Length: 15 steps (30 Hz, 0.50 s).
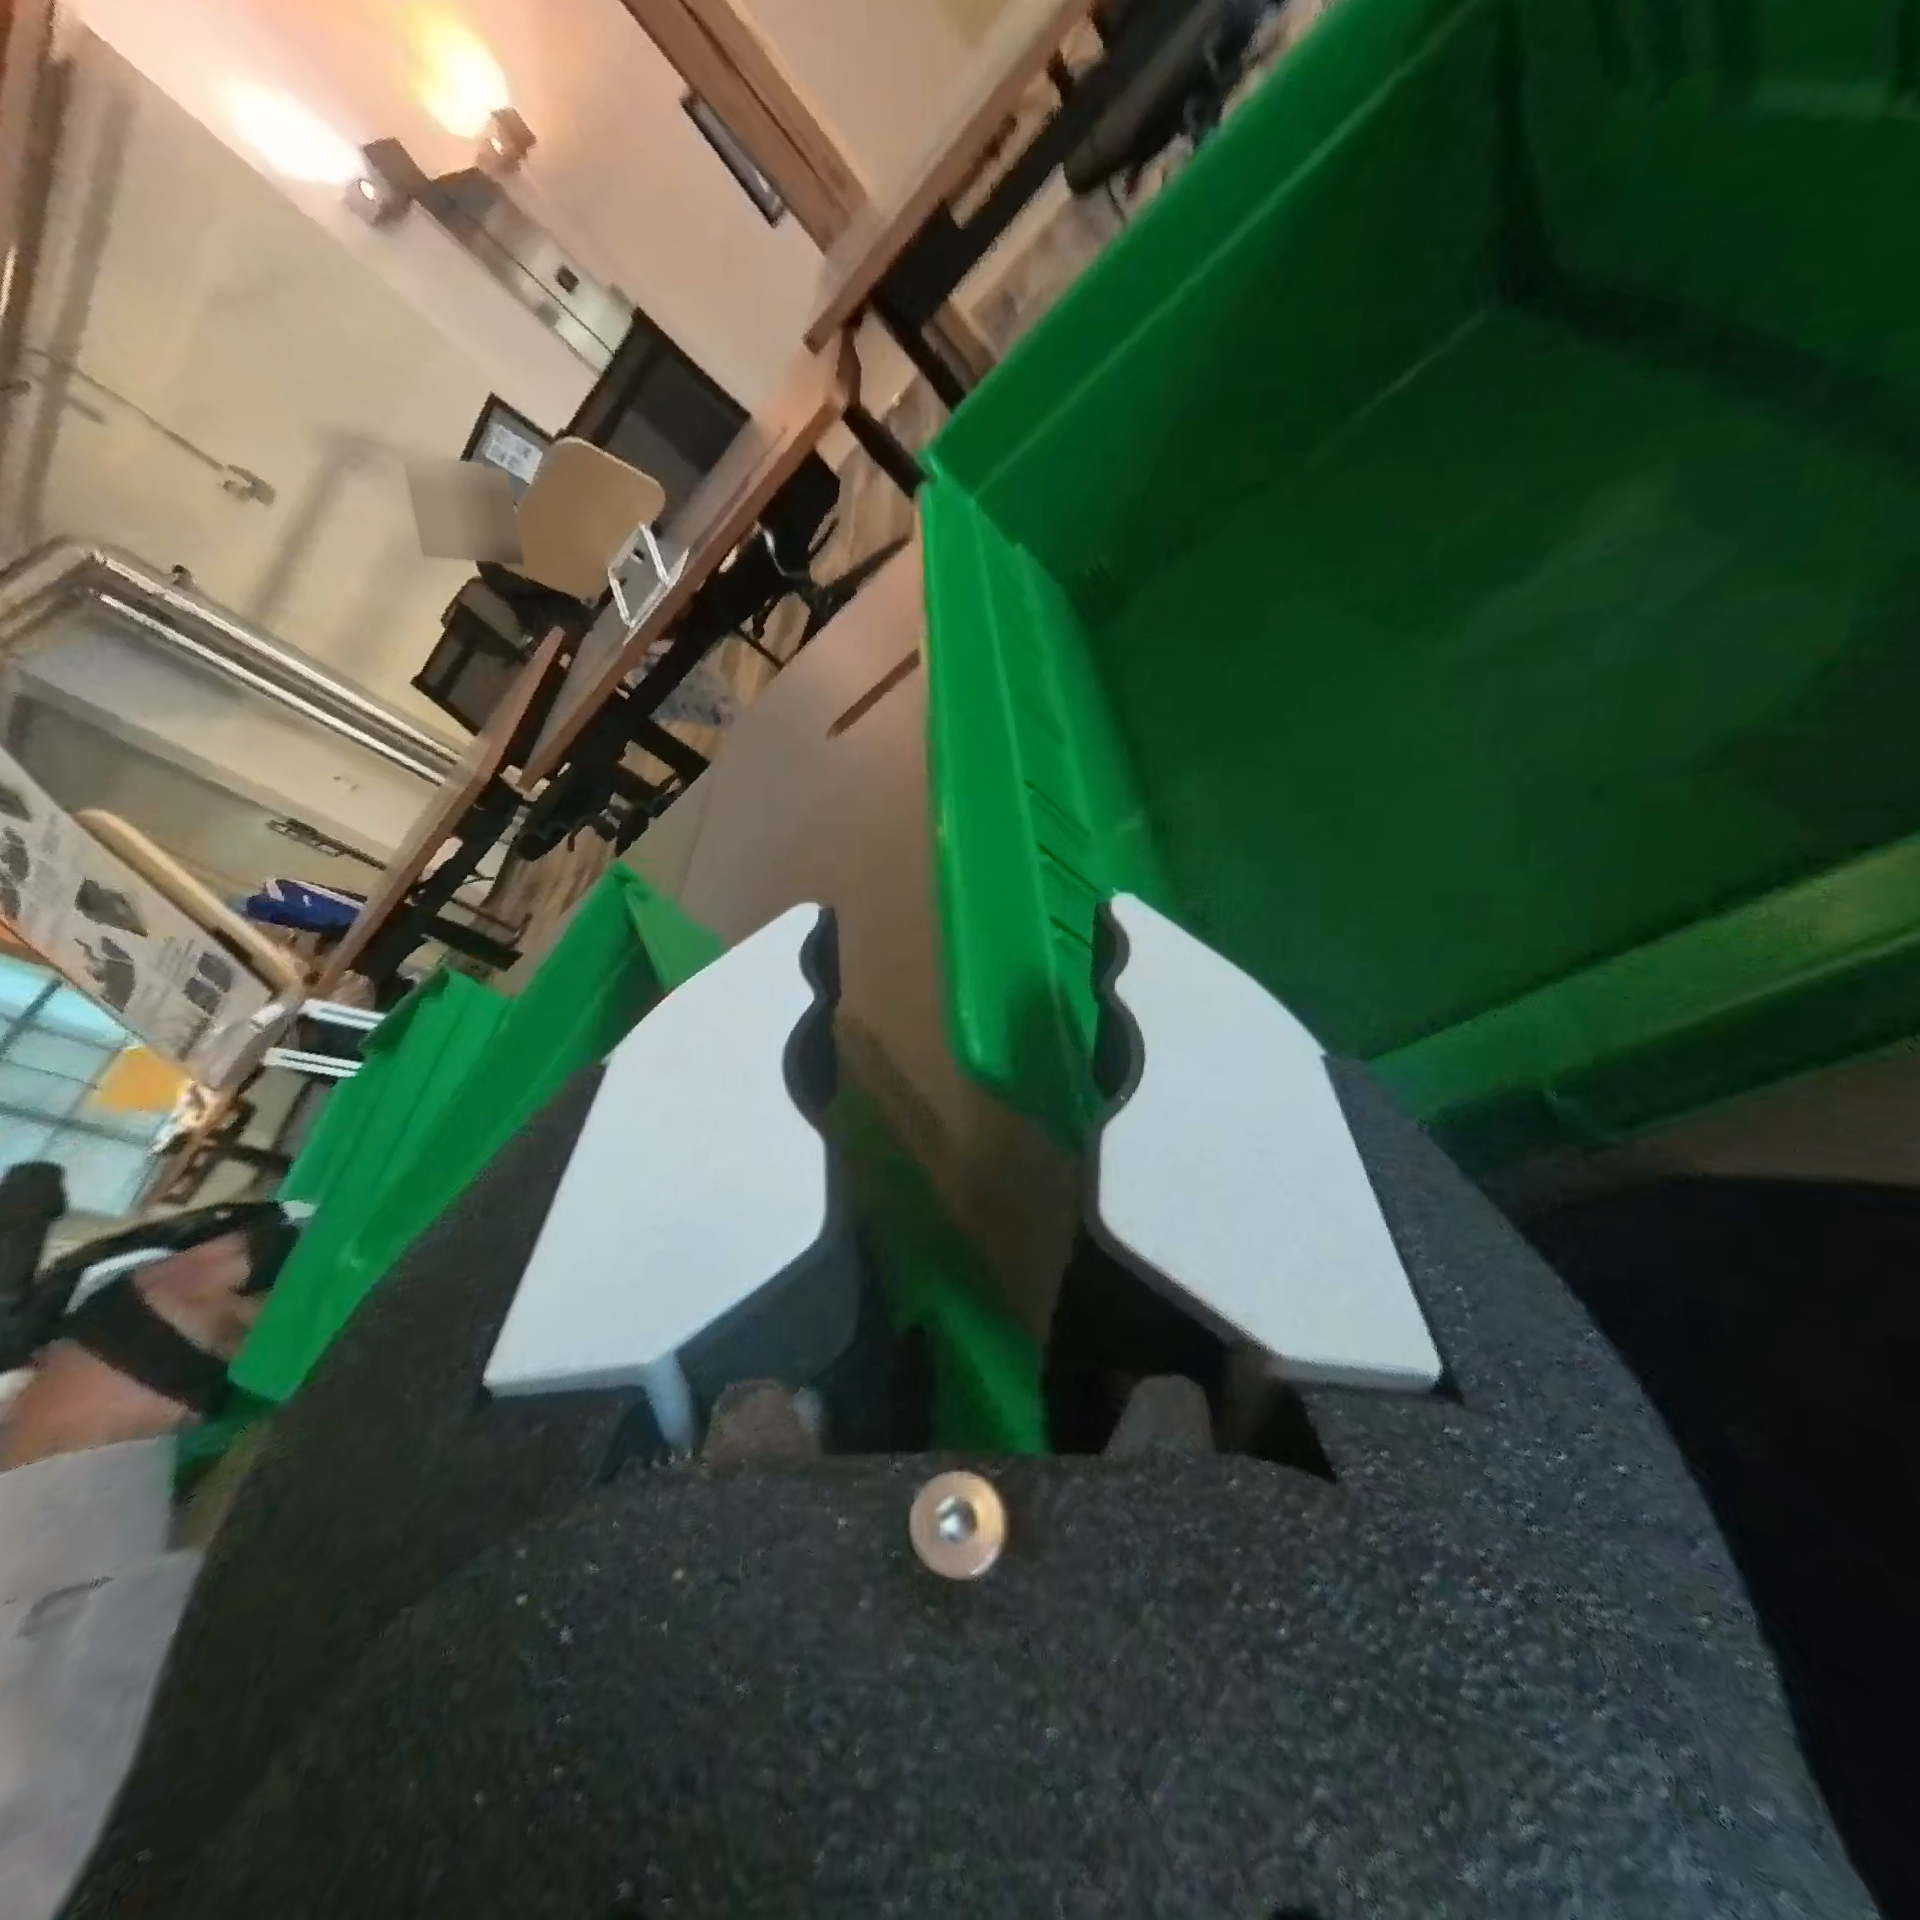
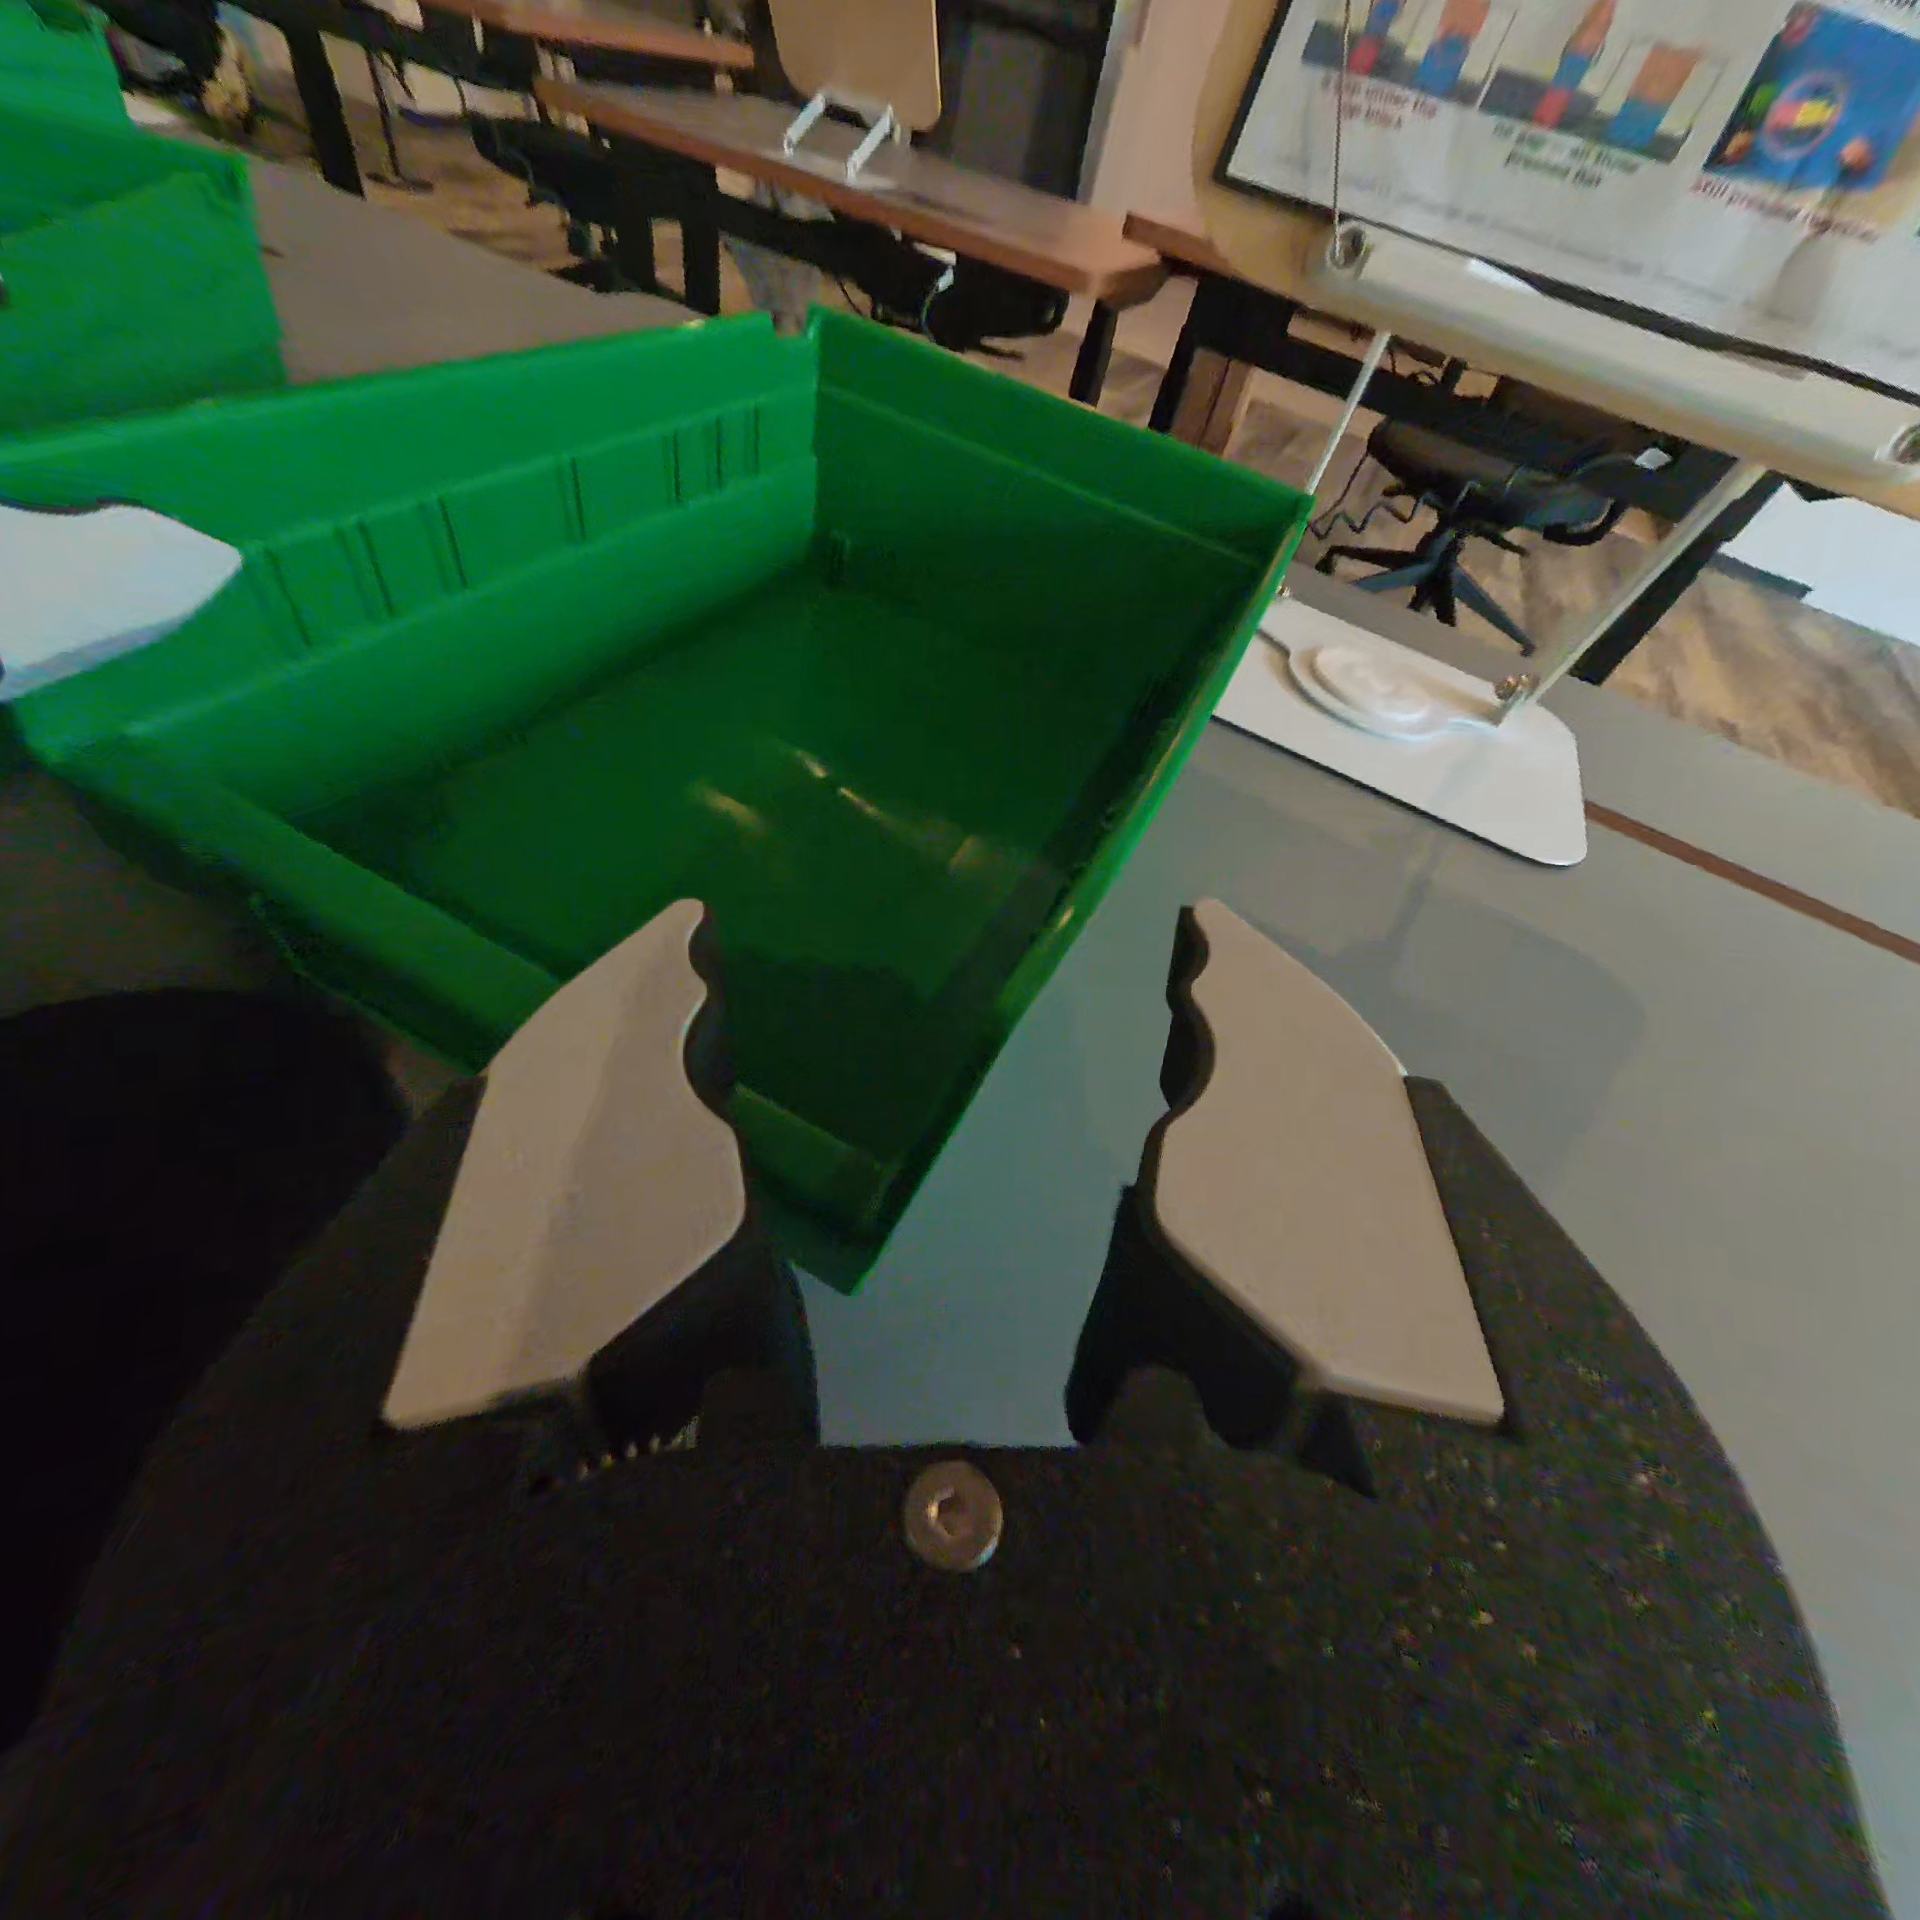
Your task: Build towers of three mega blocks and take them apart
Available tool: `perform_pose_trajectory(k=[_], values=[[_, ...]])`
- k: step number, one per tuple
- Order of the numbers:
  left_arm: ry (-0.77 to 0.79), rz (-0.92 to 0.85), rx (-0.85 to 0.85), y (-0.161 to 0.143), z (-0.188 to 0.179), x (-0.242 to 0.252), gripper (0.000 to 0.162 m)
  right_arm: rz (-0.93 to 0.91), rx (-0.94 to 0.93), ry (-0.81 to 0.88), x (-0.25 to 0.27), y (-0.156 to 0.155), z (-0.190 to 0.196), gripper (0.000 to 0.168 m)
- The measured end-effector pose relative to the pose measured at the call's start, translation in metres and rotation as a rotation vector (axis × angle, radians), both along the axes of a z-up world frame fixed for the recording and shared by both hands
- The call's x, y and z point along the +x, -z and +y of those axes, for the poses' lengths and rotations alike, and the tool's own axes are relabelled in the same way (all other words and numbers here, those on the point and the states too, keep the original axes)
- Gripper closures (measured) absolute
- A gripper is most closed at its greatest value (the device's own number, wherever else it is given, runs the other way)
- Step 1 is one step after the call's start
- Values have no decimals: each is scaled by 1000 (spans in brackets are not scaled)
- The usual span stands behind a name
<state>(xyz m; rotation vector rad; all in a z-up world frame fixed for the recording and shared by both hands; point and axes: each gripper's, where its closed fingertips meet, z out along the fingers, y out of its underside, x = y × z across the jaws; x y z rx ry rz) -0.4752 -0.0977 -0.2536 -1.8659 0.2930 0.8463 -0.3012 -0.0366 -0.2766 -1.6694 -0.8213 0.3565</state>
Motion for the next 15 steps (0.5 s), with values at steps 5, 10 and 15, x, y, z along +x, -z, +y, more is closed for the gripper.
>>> perform_pose_trajectory(k=[5, 10, 15], values=[[-55, 164, -180, 12, 9, -6, 119, -105, -9, 23, 6, 9, 9, 97], [-123, 213, -288, 20, 13, -14, 129, -142, -21, -6, 6, 14, 9, 125], [-148, 129, -305, 16, 16, -13, 145, -206, 15, -8, 3, 16, 10, 146]])
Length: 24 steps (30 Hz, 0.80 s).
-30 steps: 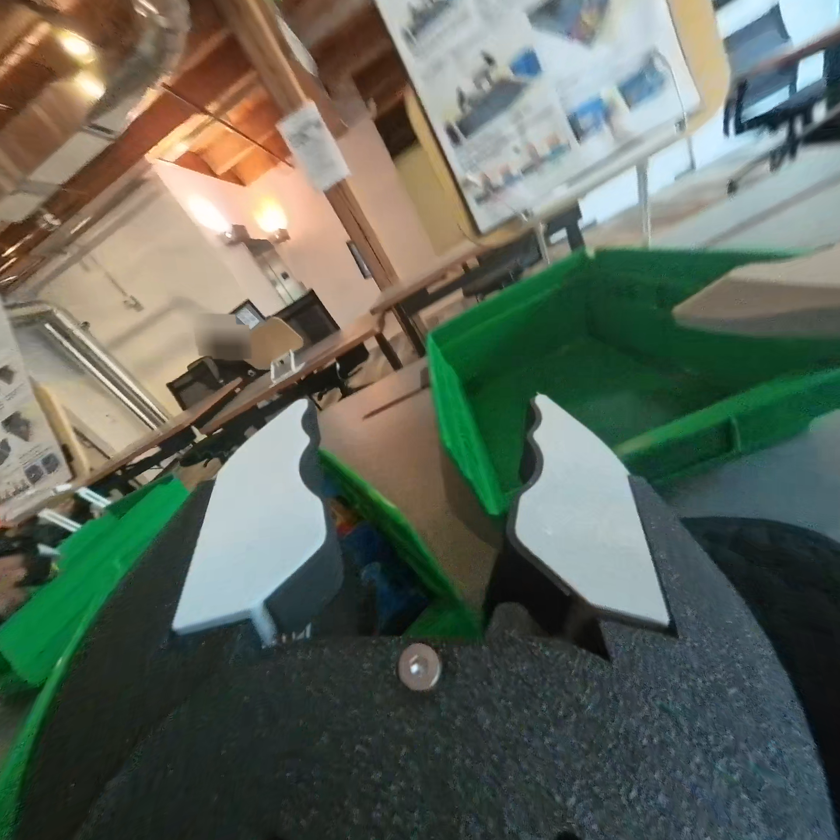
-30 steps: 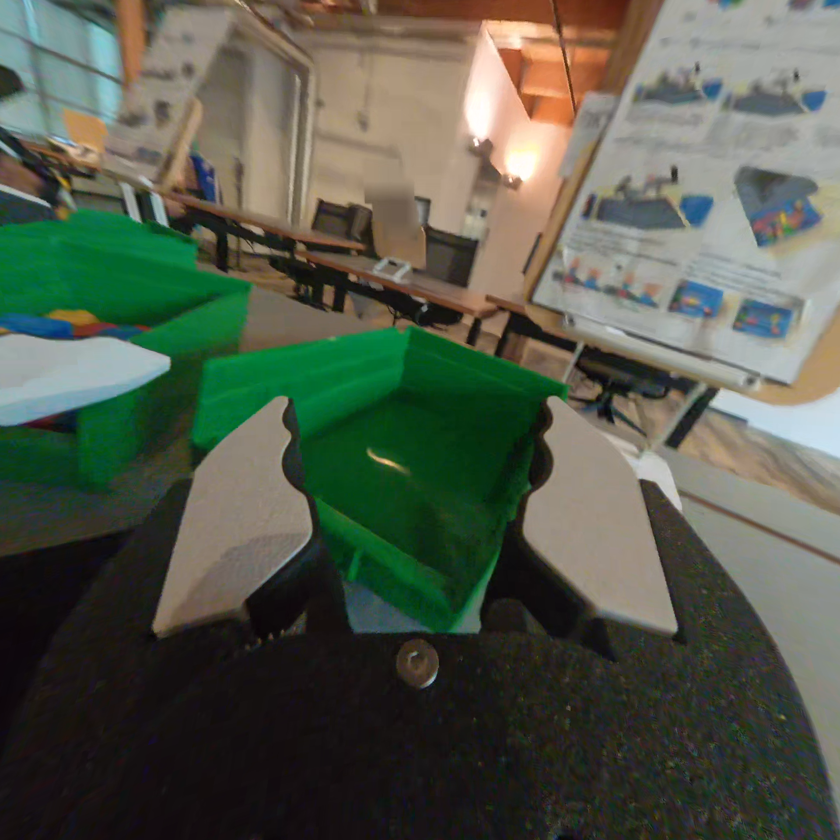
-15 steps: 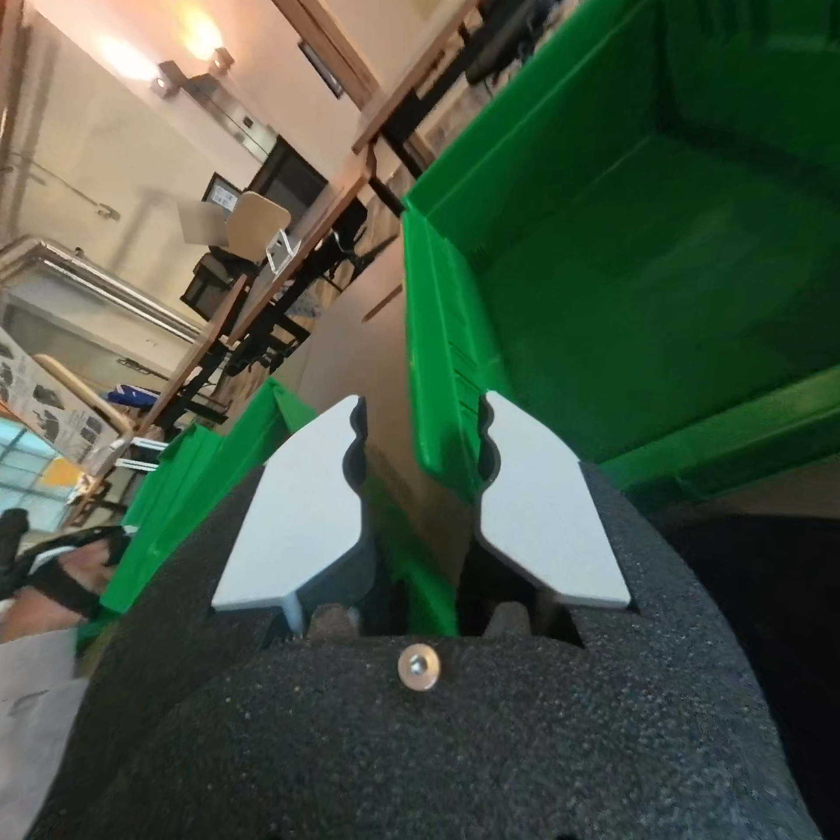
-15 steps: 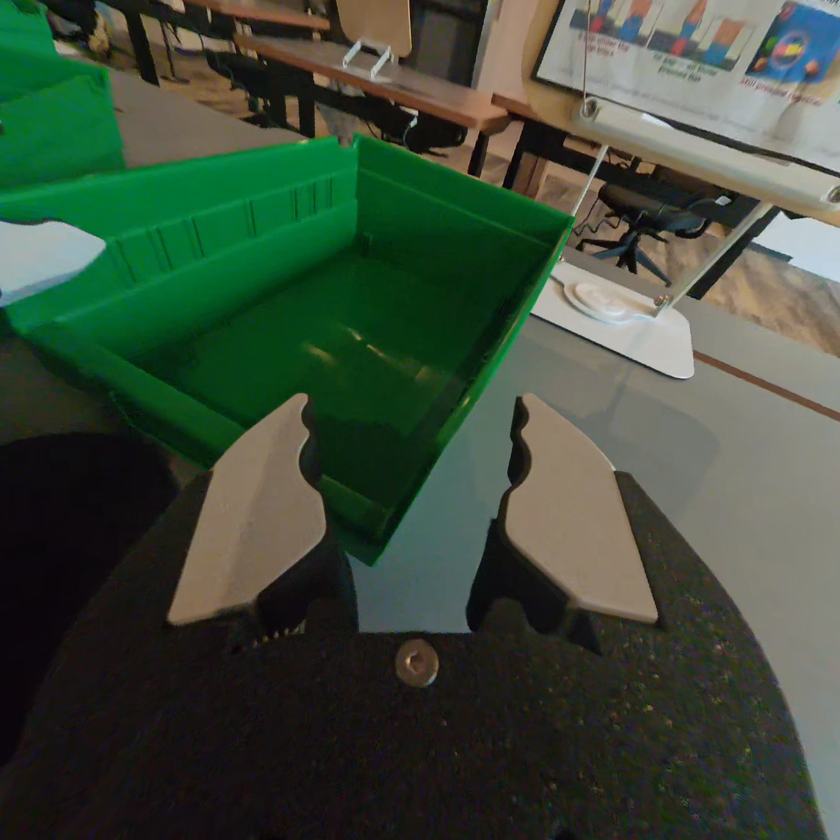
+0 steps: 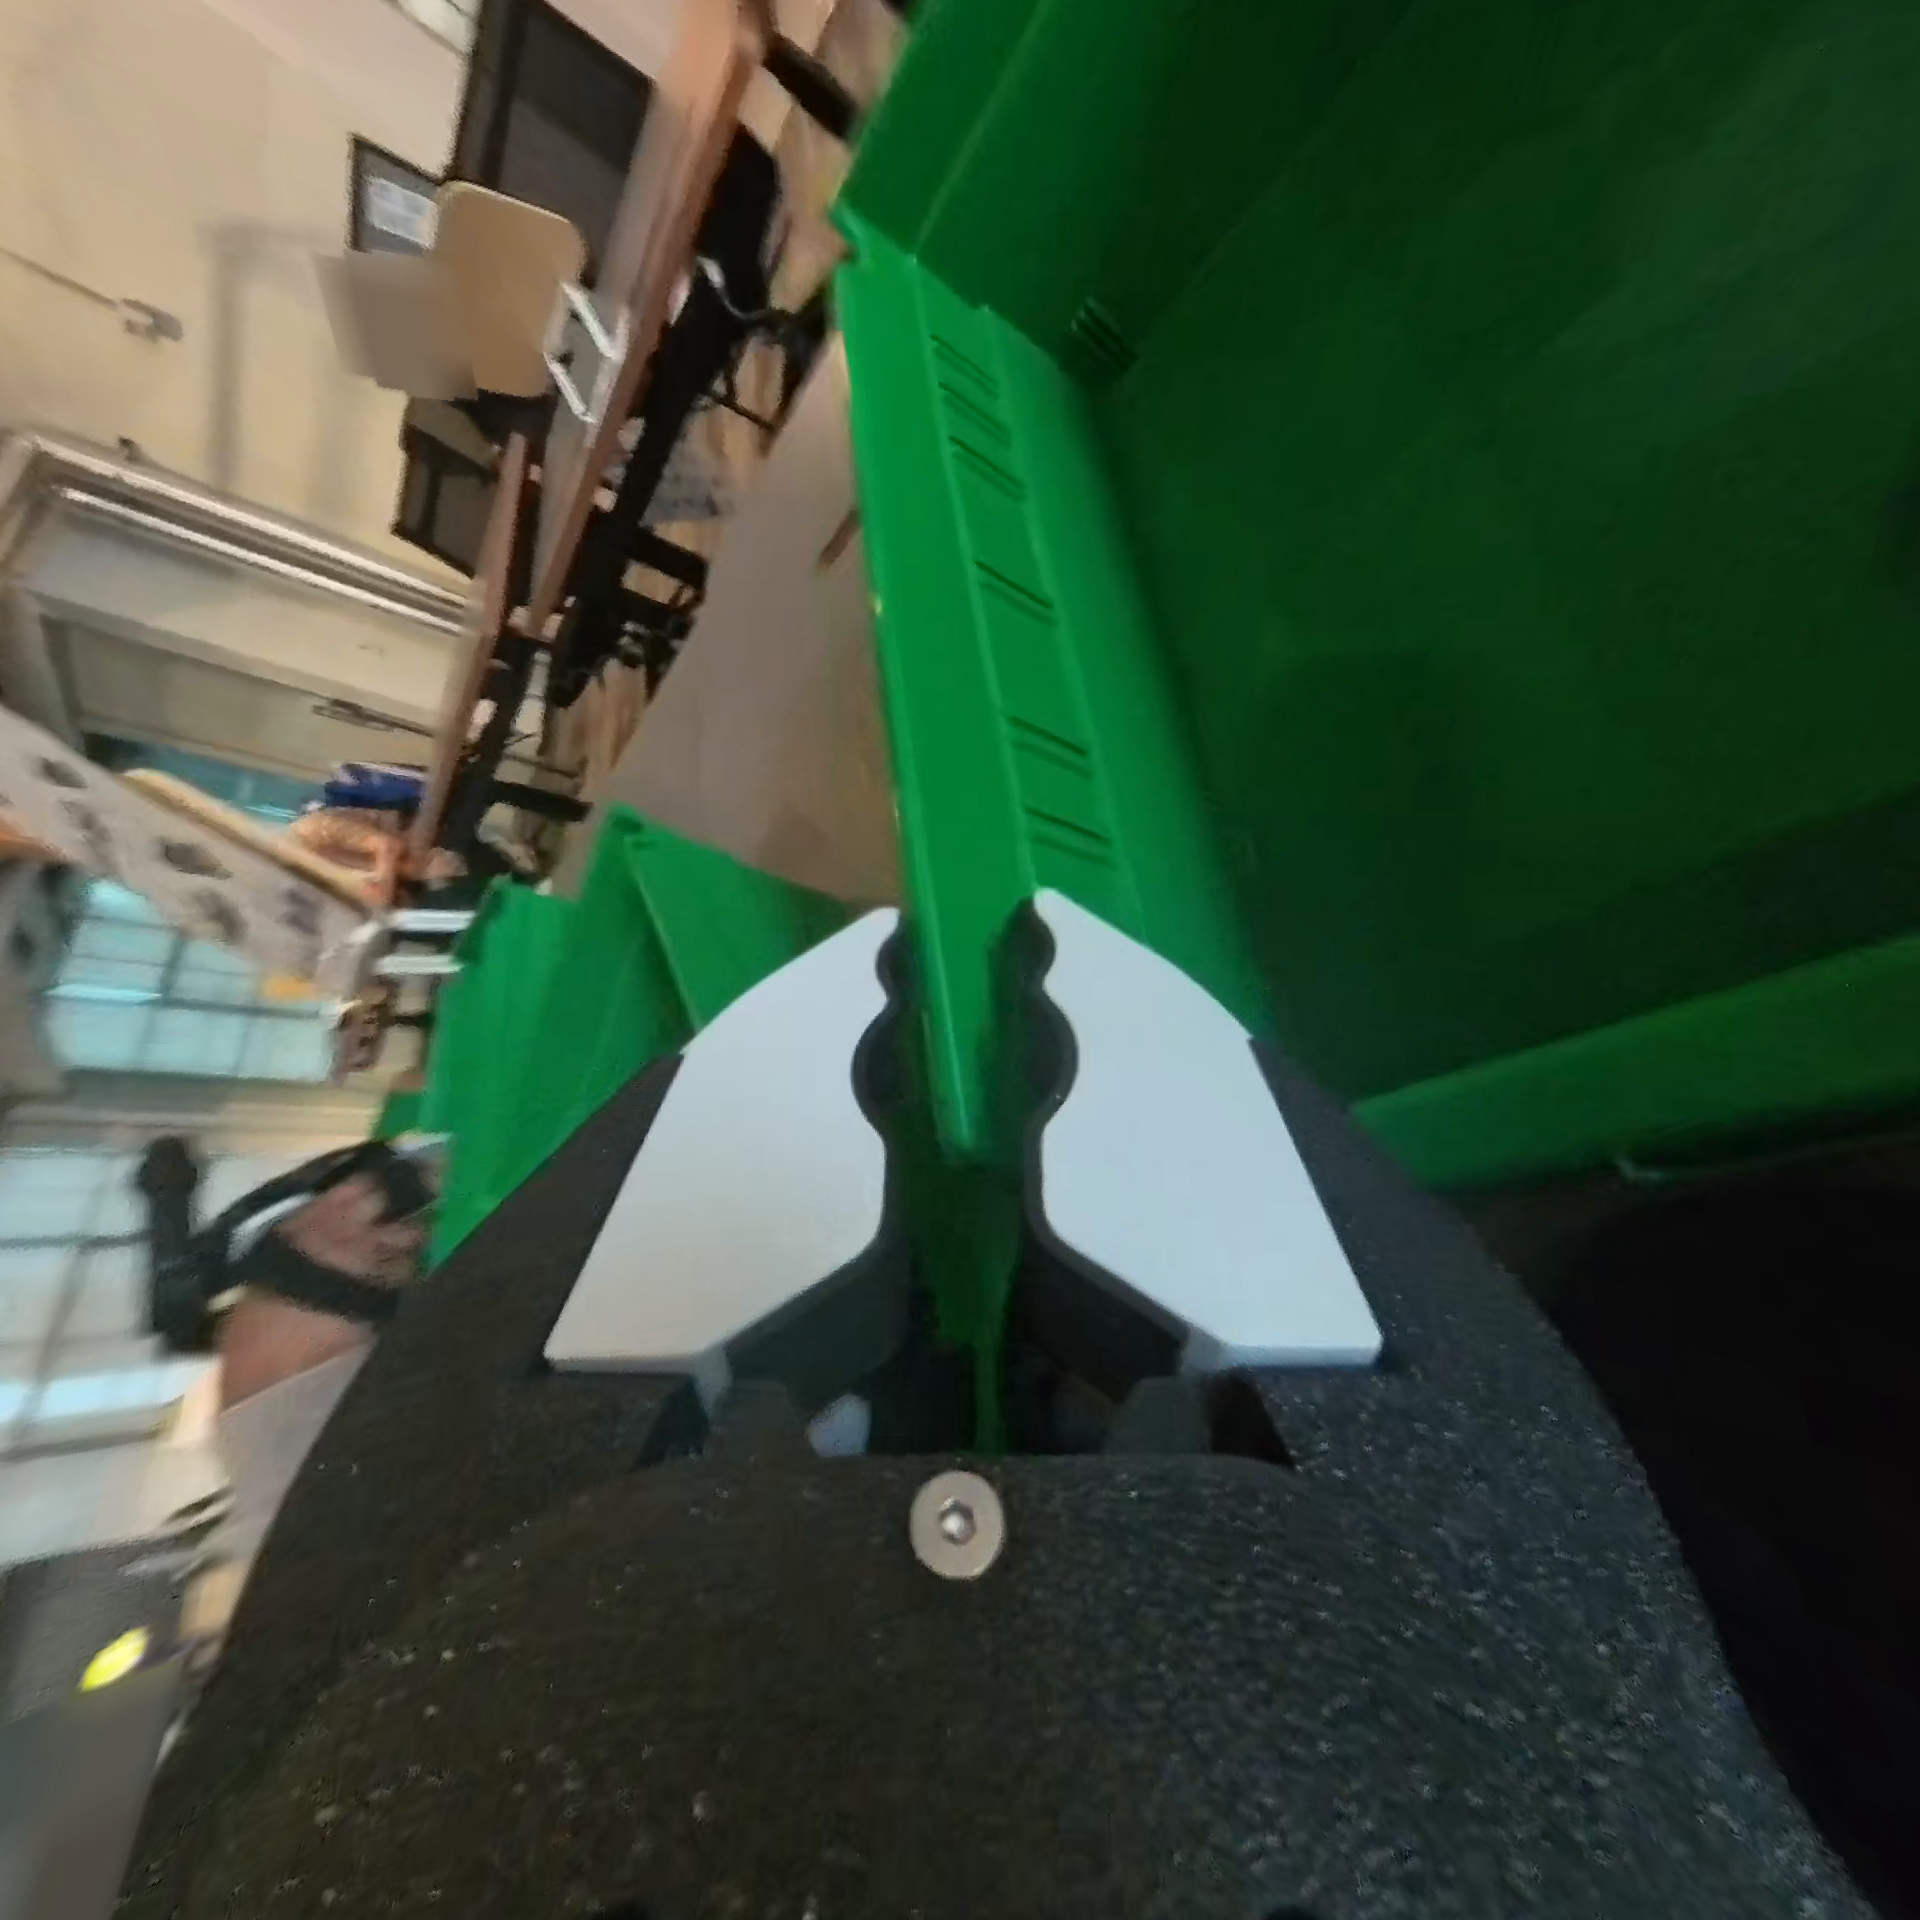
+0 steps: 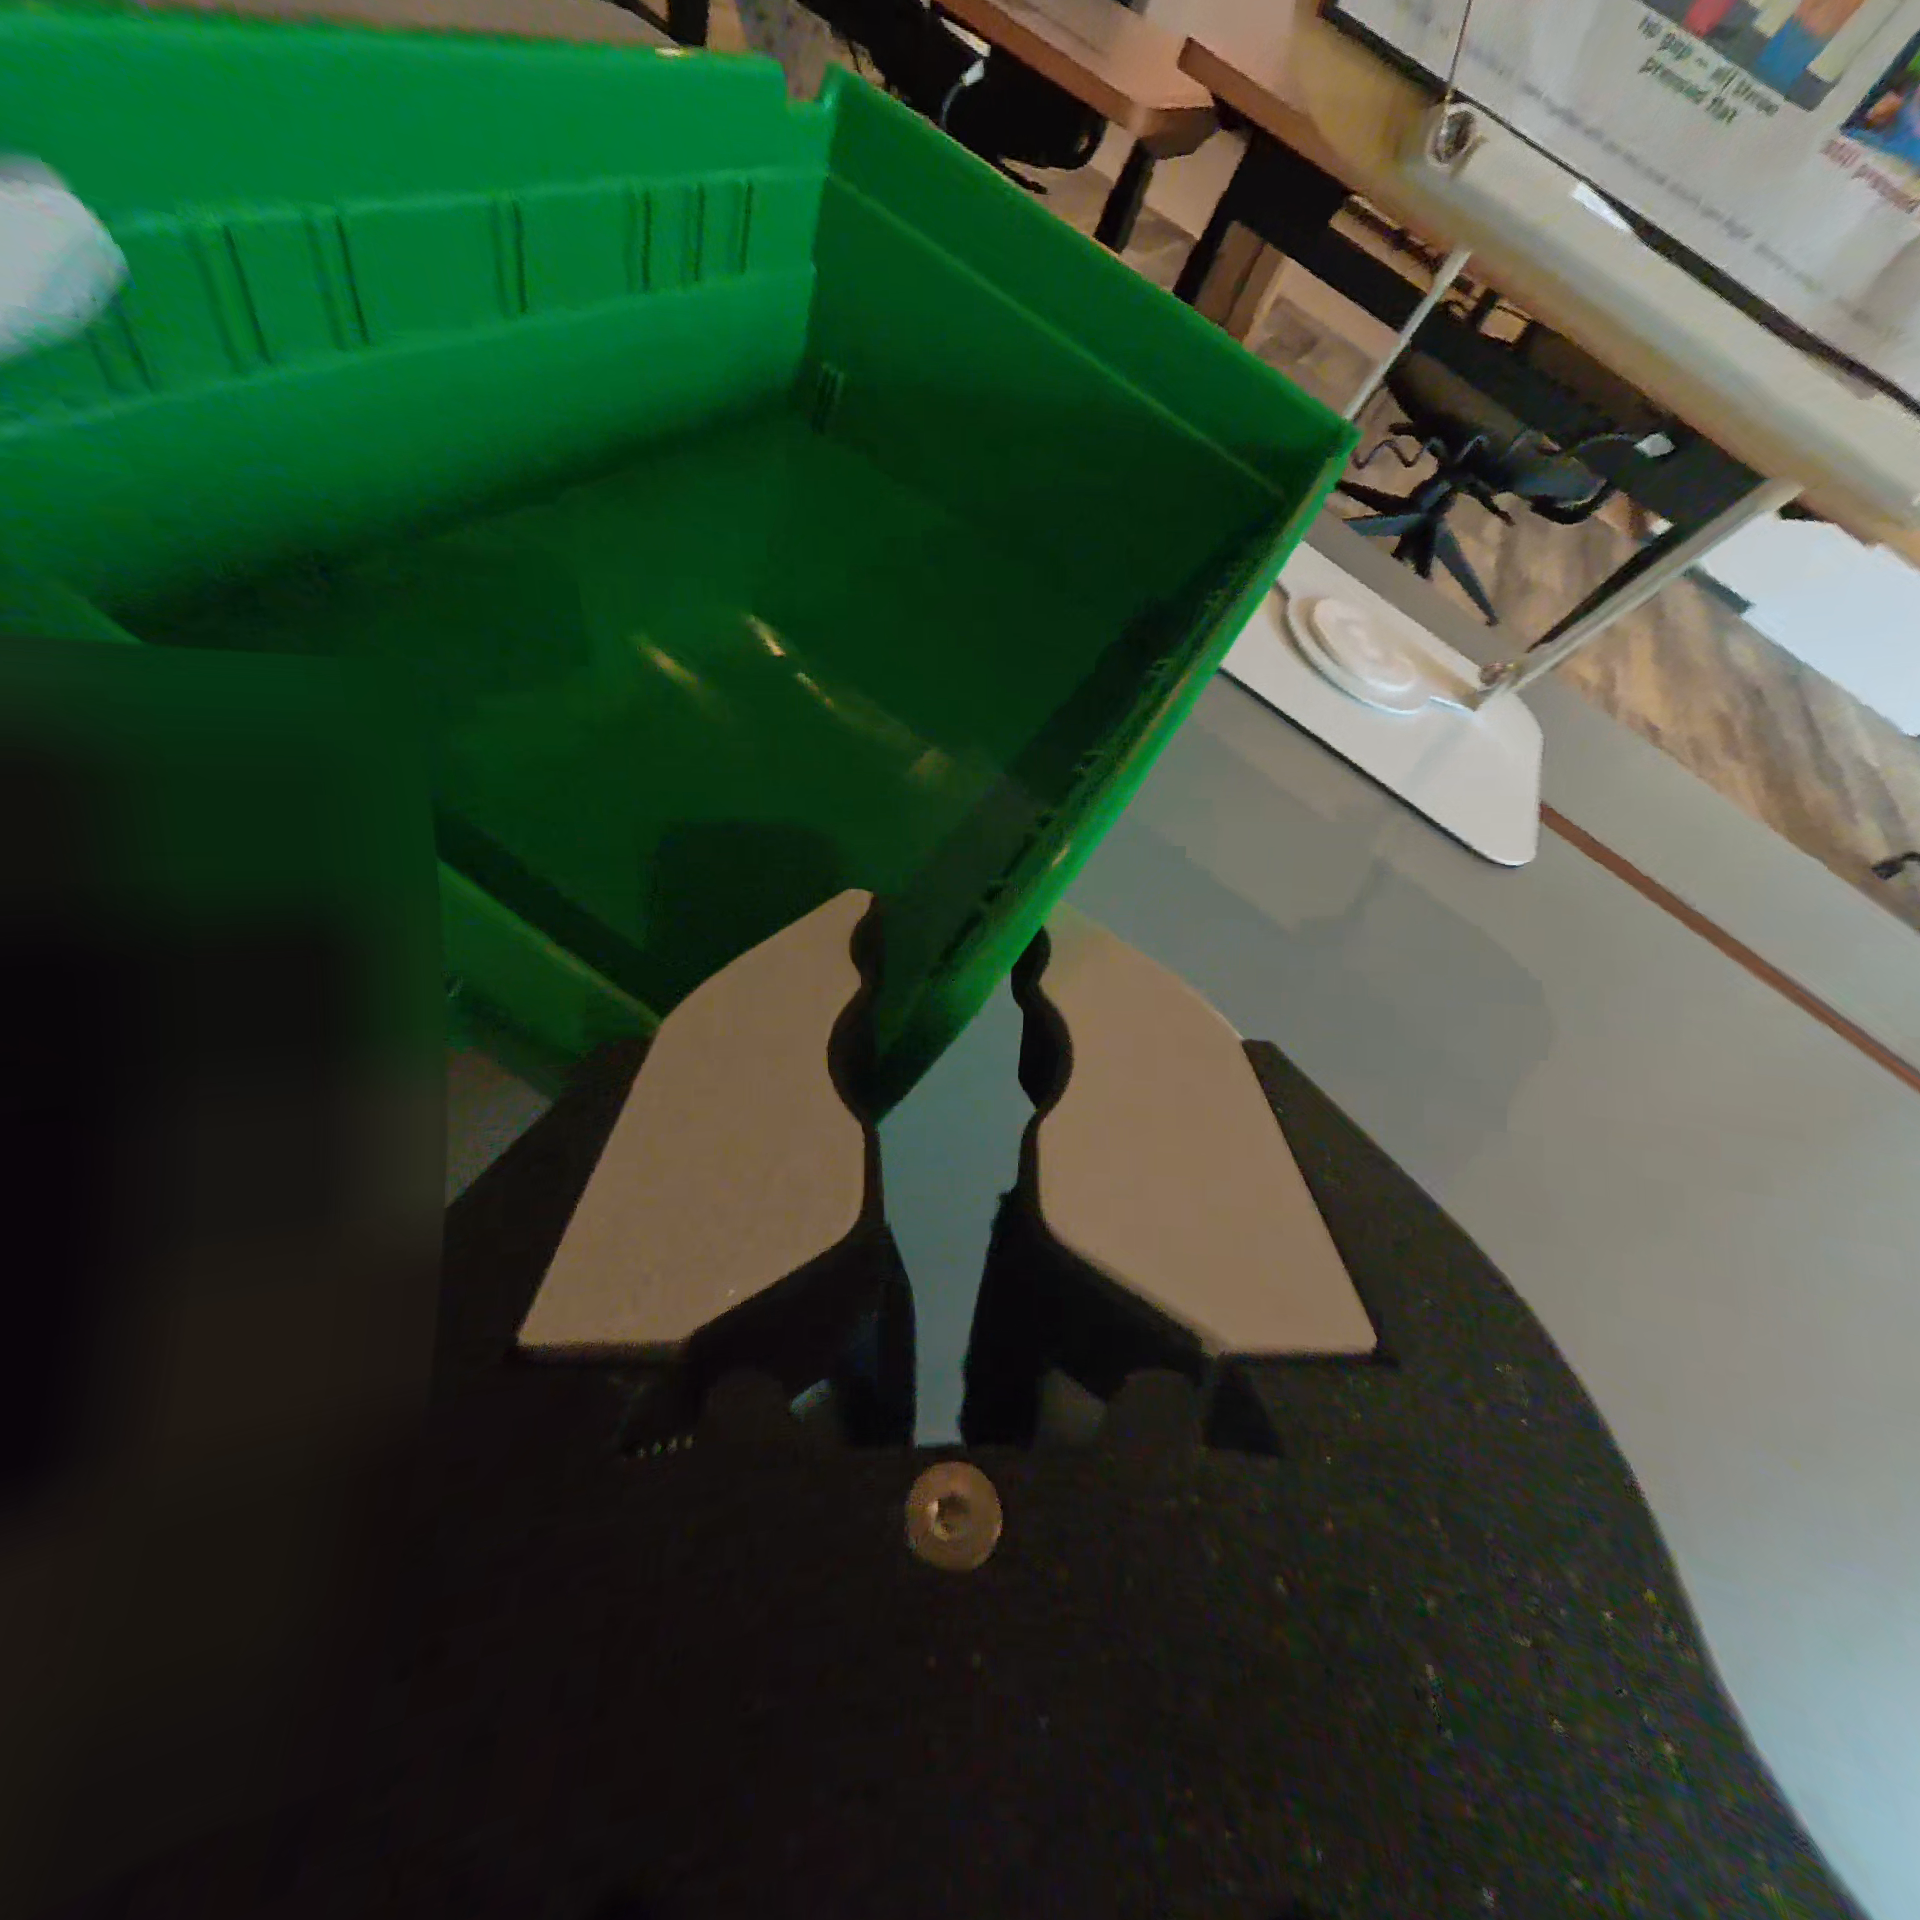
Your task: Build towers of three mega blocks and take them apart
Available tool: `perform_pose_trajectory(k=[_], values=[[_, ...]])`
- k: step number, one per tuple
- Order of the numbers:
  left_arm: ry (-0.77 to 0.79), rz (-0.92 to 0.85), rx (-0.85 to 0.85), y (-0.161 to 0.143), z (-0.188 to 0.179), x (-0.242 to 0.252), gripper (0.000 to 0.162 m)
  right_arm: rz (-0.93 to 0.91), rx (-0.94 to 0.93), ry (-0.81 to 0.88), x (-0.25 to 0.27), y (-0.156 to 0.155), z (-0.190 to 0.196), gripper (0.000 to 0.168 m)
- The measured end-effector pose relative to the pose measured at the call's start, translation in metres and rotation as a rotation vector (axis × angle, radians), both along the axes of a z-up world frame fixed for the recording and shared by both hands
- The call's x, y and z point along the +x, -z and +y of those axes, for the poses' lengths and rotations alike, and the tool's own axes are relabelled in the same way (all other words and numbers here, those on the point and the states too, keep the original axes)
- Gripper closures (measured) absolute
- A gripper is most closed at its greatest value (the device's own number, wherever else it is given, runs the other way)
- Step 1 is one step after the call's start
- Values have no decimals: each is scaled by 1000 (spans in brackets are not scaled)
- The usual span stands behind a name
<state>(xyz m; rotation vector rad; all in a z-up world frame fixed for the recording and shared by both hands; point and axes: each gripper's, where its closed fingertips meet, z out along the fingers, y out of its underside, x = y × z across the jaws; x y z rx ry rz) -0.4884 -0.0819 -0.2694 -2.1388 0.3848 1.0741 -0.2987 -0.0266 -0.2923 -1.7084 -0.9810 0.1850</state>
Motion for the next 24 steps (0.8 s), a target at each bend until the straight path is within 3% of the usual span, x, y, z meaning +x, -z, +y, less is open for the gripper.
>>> perform_pose_trajectory(k=[5, 13, 15, 18, 24], values=[[133, -284, 5, -2, -4, 21, 152, -43, 35, 48, 20, -1, 10, 153], [227, -418, -57, -1, -10, 45, 148, -80, 36, 66, 40, 0, 12, 155], [235, -438, -78, 0, -9, 44, 131, -81, 38, 71, 42, 0, 12, 156], [207, -457, -139, 4, -11, 41, 119, -70, 36, 66, 42, 0, 11, 156], [192, -436, -353, 29, -20, 50, 131, -50, 27, 54, 42, 0, 12, 155]])
